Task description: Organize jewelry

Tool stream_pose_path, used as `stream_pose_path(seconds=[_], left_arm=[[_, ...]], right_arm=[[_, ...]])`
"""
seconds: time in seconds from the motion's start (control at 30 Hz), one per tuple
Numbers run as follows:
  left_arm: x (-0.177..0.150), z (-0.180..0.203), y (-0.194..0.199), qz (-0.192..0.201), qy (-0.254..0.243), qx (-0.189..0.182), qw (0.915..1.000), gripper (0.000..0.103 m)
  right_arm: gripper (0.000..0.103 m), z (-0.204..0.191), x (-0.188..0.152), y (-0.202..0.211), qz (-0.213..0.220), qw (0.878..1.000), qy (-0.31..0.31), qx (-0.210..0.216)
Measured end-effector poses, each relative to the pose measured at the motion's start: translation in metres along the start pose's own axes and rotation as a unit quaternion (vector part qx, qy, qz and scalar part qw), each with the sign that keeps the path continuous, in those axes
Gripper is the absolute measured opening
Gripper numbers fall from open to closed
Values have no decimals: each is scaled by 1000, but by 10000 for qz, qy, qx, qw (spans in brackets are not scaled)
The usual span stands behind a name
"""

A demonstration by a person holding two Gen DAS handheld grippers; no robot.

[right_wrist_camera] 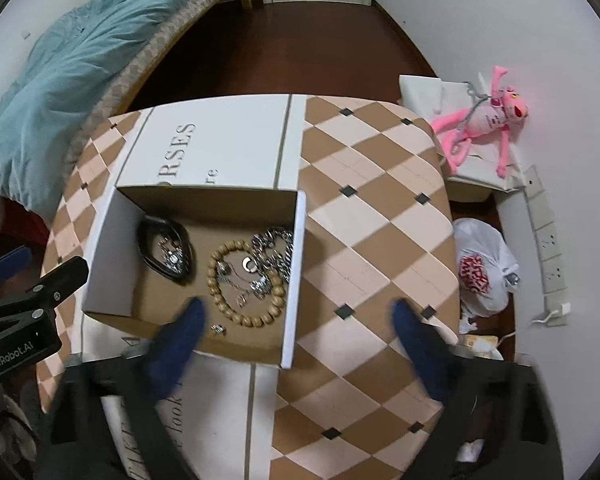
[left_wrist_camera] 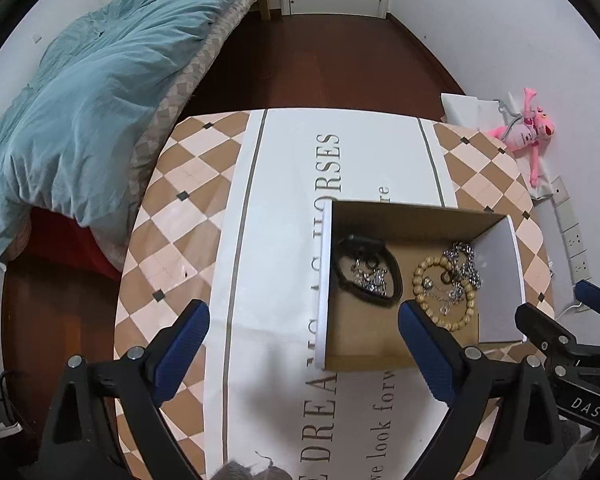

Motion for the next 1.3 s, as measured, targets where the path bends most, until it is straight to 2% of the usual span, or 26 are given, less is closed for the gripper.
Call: stream_pose_path(seconds=[0.17,0.4,0.87,1.1,1.3], left_arm=[[-9,3,13,119,-5,-5,9999,97],[-22,5,57,468,-14,-51,9989,97],[-54,4,177,1522,-5,-51,9883,97],[-64,7,224,1863,10,-100,9824,97],[-70,8,246,1991,55,-149,9799,97]], right_arm=[[100,3,-8,12,82,9998,-38,-178],[100,4,-29,51,373,9990,-144,-202],[100,10,-68,189,1563,9870,-278,-254],[102,14,-84,249,2027,9782,-295,-345],[103,14,-92,283,2311,9717,-282,-394]])
Point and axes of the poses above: each gripper's, at about its wrist camera, not at the fingertips, and y roughly against the way its jaws point, z to its right, x to its top, the point moved 5 cm from there along -y, roughly the way its jaws point, and after that the axes turned 1 degree about -x, right-handed, at the moved point
